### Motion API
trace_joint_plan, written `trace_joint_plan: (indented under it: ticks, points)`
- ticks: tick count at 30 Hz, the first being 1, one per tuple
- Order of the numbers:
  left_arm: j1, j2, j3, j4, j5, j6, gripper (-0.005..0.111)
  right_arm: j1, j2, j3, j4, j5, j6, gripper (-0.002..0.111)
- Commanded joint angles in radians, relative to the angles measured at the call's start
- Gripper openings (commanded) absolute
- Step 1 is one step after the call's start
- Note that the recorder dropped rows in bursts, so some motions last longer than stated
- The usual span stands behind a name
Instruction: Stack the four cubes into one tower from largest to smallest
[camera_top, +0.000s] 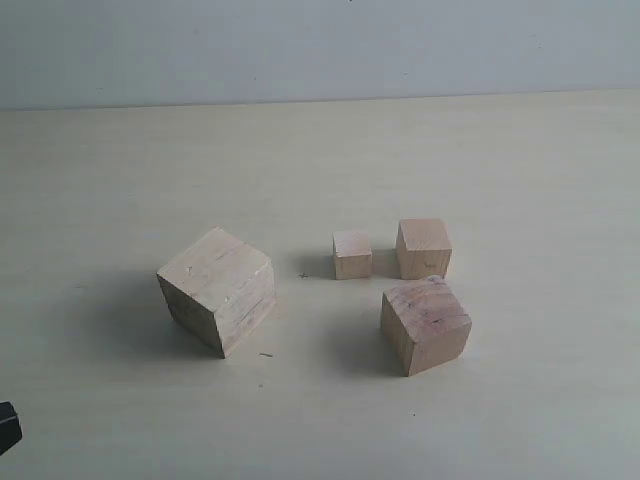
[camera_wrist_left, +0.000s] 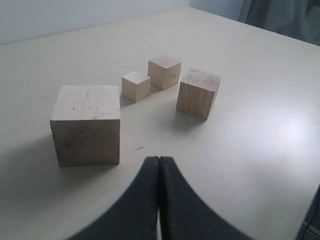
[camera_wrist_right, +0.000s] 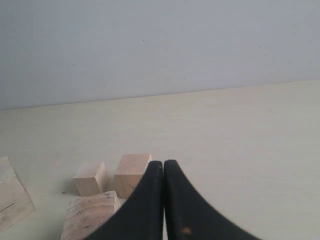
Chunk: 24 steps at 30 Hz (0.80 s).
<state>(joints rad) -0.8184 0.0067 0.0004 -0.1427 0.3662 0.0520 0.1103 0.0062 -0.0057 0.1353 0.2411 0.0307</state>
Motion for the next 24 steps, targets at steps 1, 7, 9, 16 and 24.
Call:
trace_joint_plan:
  ticks: [1, 7, 9, 16, 24]
  points:
    - [0.002, -0.007, 0.0, -0.012, -0.014, -0.002, 0.0, -0.005, -0.006, 0.006, -0.003, -0.004, -0.001, 0.0]
    - [0.002, -0.007, 0.0, -0.012, -0.013, 0.0, 0.0, -0.005, -0.006, 0.006, -0.003, -0.004, -0.001, 0.0]
    - [0.002, -0.007, 0.0, -0.012, -0.013, 0.0, 0.0, -0.005, -0.006, 0.006, -0.003, -0.004, -0.001, 0.0]
    - [0.002, -0.007, 0.0, -0.012, -0.013, -0.003, 0.0, -0.005, -0.006, 0.006, -0.003, -0.036, -0.001, 0.0]
    - [0.002, -0.007, 0.0, -0.012, -0.01, -0.002, 0.0, -0.005, -0.006, 0.006, 0.569, -0.276, 0.113, 0.0]
